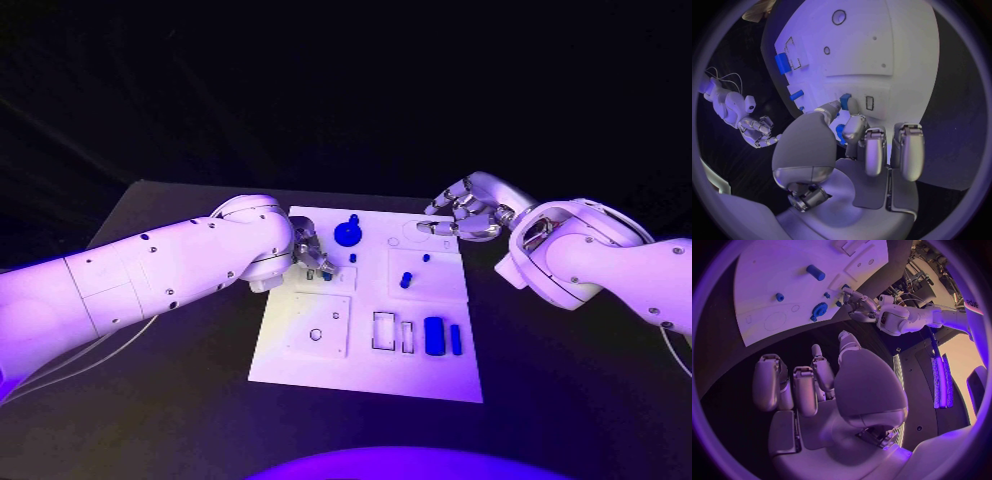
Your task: Assemble the parts on the task board
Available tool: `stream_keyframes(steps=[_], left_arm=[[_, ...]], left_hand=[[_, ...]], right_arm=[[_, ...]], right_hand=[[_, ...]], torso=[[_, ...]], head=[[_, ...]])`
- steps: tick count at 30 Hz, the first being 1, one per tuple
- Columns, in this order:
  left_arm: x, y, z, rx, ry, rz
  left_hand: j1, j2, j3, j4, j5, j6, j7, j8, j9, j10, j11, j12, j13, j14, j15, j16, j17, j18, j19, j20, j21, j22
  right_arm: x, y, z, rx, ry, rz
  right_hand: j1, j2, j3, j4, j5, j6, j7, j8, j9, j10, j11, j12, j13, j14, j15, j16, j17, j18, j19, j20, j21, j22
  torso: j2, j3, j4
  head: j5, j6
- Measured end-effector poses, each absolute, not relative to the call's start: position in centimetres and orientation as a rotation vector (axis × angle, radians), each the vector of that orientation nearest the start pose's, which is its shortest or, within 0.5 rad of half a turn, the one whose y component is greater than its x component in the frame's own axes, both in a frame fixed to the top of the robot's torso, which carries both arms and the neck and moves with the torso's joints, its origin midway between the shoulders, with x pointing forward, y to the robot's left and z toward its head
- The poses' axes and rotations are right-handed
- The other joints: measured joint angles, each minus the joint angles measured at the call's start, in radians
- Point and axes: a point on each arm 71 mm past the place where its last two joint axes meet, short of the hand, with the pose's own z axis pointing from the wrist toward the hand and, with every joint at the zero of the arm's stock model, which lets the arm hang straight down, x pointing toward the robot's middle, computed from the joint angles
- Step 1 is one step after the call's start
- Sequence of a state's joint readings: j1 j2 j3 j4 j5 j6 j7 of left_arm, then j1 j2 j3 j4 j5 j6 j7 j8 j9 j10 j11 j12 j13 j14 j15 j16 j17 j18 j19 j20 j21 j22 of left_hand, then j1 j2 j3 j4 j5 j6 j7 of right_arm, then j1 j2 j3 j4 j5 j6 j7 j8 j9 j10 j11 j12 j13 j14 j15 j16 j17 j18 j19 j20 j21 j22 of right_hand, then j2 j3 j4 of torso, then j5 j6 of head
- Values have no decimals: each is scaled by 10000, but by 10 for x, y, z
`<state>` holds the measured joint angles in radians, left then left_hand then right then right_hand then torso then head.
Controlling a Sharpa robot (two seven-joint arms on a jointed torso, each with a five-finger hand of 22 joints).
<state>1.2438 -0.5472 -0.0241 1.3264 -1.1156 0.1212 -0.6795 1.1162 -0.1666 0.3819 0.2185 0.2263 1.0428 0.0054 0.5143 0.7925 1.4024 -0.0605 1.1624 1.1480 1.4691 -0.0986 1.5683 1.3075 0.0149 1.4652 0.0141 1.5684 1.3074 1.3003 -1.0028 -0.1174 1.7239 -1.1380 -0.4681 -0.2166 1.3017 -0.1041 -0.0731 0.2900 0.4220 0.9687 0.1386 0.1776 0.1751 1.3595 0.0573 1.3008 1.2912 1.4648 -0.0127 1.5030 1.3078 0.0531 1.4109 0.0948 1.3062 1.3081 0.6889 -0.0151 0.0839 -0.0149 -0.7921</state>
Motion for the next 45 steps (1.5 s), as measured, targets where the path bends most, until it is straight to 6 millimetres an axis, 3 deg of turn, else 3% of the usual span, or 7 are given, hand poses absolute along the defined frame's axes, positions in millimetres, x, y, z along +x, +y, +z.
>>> stream_keyframes(steps=[10, 14, 25, 29, 36, 39, 45], left_arm=[[515, 131, -211, -1628, 22878, -2938], [515, 131, -211, -1695, 22849, -2967], [513, 136, -207, -2196, 22679, -3270], [514, 139, -200, -2426, 22515, -3490], [522, 151, -173, -2653, 22098, -3602], [532, 159, -161, -2799, 21894, -3493], [547, 171, -153, -3151, 21675, -3202]], left_hand=[[-272, 7, -1357, 586, -39, 2, -2, 0, 14, -1, 1, 106, 56, 1, 1, 0, -1, 0, 0, 0, 0, 0], [-383, 118, -1686, 700, -39, 2, -2, 0, 13, -1, 1, 107, 56, 1, 1, 0, -1, 0, 0, 1, 0, 0], [-456, 192, -2125, 720, -38, -18, 18, -1, 12, -40, 38, 107, -14, 1, 2, 0, -1, 0, 0, 1, 0, -1], [-132, 344, -2363, 646, -38, -131, 129, -19, 4, -191, 123, -171, -251, 1, 2, 0, -2, 0, 0, 1, 0, -1], [494, 509, -2709, 698, -38, -634, 442, -590, -393, -1070, 373, -1530, -1587, -30, 146, 0, -2, 0, 0, 1, -289, -1], [547, 455, -3019, 715, -38, -967, 641, -1074, -792, -1523, 553, -2187, -2234, -28, 331, 0, -2, 1, 13, 169, -506, -1], [653, 561, -3304, 719, -38, -990, 684, -1396, -1180, -1599, 629, -2345, -2415, -32, 397, 0, -3, 0, 1, 254, -545, -1]], right_arm=[[457, -233, -152, 2440, 16549, 6991], [457, -233, -152, 2441, 16547, 6988], [458, -235, -152, 2458, 16536, 6956], [459, -235, -153, 2467, 16529, 6937], [459, -236, -153, 2486, 16519, 6903], [459, -236, -153, 2489, 16517, 6897], [459, -236, -153, 2484, 16517, 6905]], right_hand=[[0, 0, 0, 0, 0, 0, 0, 0, 0, 0, 0, 0, 0, 0, 0, 0, -1, 0, 0, 0, 0, -1], [0, 0, 0, 0, 0, 0, 0, 0, 0, 0, 0, 0, 0, 0, 0, 0, -1, -1, 0, 0, 0, -2], [-43, 44, -58, 4, 41, 0, 0, 0, 0, 0, 0, 0, 1, 0, 0, 0, -3, 1, 0, 0, 0, -3], [-43, 43, -58, 4, 41, 0, 0, 0, 0, 0, 0, 0, 1, 0, 0, 0, -3, 1, 0, 0, 0, -4], [-43, 43, -58, 3, 41, 0, 0, 0, 0, 0, 0, 0, 1, 0, 0, 0, -4, 1, 0, 0, 0, -4], [-40, 40, -57, 2, 41, 0, 0, 0, 0, 0, 1, 0, 1, 0, 0, 0, -4, 1, 0, 0, 0, -5], [-40, 40, -56, 2, 40, 1, 0, 0, 0, 1, 1, 0, 1, 0, 0, 0, -4, 1, 0, 0, 0, -6]], torso=[[-1, 1, 4], [-3, -3, 5], [-6, -5, 10], [-10, -5, 10], [-12, 0, 13], [-12, 0, 16], [3, -3, 12]], head=[[-10, 11], [-10, 16], [-1, 40], [9, 79], [-7, 189], [8, 223], [52, 279]])
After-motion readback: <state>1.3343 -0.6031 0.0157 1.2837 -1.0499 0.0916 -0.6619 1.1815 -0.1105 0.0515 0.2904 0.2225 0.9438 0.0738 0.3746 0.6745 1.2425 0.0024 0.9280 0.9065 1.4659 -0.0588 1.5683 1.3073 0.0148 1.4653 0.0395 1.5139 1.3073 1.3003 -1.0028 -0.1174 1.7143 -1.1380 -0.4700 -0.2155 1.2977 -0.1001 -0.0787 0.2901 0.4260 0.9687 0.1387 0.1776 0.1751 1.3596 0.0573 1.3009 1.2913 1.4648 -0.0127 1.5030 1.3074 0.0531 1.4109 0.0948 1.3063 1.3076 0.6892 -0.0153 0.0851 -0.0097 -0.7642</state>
